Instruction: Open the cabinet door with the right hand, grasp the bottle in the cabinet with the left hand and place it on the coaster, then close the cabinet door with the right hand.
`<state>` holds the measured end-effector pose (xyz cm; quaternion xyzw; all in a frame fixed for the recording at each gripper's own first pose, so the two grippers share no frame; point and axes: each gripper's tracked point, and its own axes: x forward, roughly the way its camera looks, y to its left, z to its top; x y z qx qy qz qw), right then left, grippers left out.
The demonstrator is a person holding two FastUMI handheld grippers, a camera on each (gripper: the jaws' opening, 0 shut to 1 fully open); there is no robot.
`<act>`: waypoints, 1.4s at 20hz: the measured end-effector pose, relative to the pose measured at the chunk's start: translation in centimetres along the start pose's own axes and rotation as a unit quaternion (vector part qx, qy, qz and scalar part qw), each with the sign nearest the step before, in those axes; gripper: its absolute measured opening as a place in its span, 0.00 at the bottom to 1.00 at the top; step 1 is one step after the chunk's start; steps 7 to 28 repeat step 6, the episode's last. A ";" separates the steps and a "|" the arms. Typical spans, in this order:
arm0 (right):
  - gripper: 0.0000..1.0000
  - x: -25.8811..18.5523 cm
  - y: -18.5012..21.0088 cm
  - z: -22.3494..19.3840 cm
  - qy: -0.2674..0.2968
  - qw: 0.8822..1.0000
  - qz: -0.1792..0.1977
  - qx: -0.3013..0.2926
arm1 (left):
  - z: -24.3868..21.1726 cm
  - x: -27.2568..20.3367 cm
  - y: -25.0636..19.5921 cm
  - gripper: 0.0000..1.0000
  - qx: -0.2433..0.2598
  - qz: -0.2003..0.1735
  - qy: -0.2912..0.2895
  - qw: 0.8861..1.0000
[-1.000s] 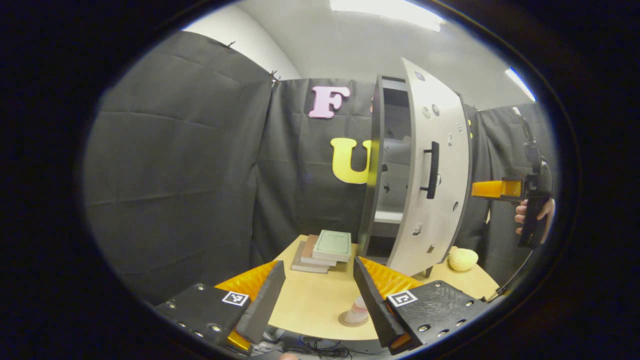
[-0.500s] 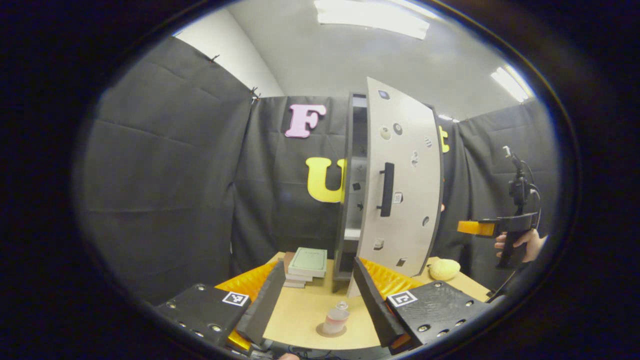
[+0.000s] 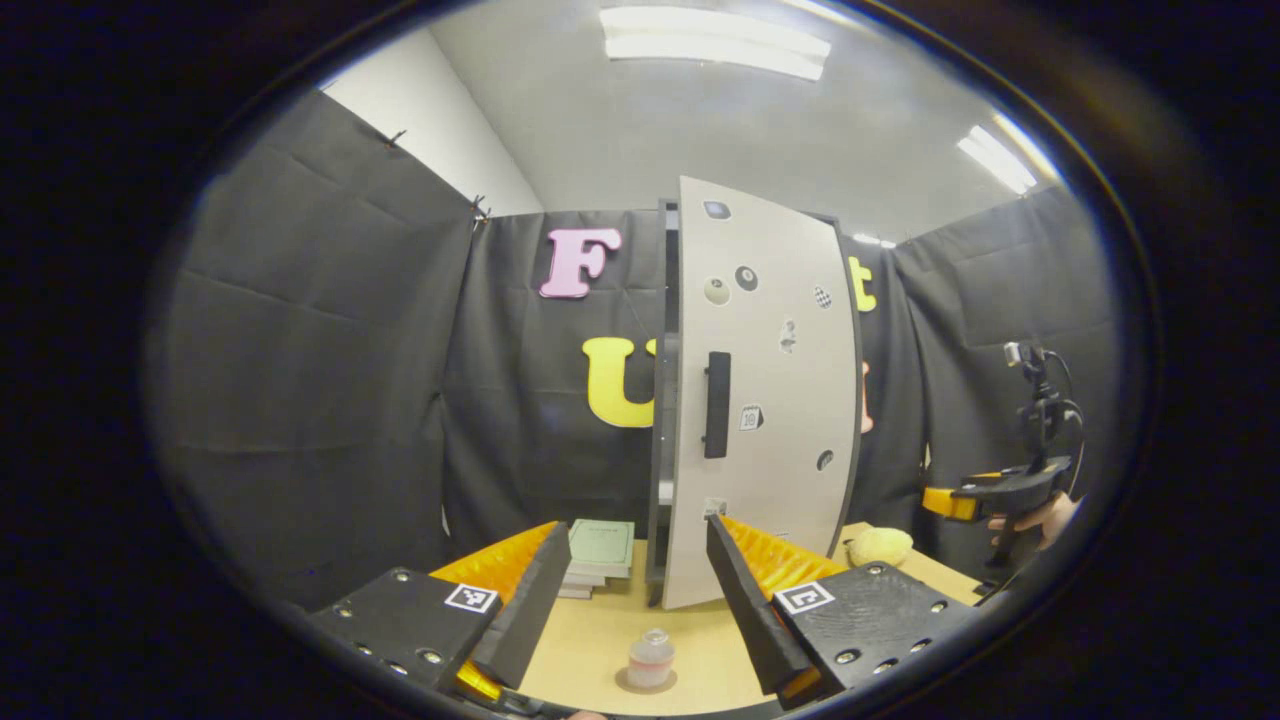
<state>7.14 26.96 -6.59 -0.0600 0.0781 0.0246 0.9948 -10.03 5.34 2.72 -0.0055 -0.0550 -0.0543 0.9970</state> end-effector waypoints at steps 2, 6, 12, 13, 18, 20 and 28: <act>0.94 -0.4 0.2 -0.8 0.006 1.000 0.011 -0.005 | -0.9 0.1 -0.5 0.82 -0.009 0.011 0.005 1.000; 0.94 -0.7 -0.3 -1.3 -0.006 1.000 0.014 -0.009 | -1.0 -0.3 -1.2 0.82 -0.011 0.024 -0.006 1.000; 0.94 -0.7 -0.3 -1.3 -0.006 1.000 0.014 -0.009 | -1.0 -0.3 -1.2 0.82 -0.011 0.024 -0.006 1.000; 0.94 -0.7 -0.3 -1.3 -0.006 1.000 0.014 -0.009 | -1.0 -0.3 -1.2 0.82 -0.011 0.024 -0.006 1.000; 0.94 -0.7 -0.3 -1.3 -0.006 1.000 0.014 -0.009 | -1.0 -0.3 -1.2 0.82 -0.011 0.024 -0.006 1.000; 0.94 -0.7 -0.3 -1.3 -0.006 1.000 0.014 -0.009 | -1.0 -0.3 -1.2 0.82 -0.011 0.024 -0.006 1.000; 0.94 -0.7 -0.3 -1.3 -0.006 1.000 0.014 -0.009 | -1.0 -0.3 -1.2 0.82 -0.011 0.024 -0.006 1.000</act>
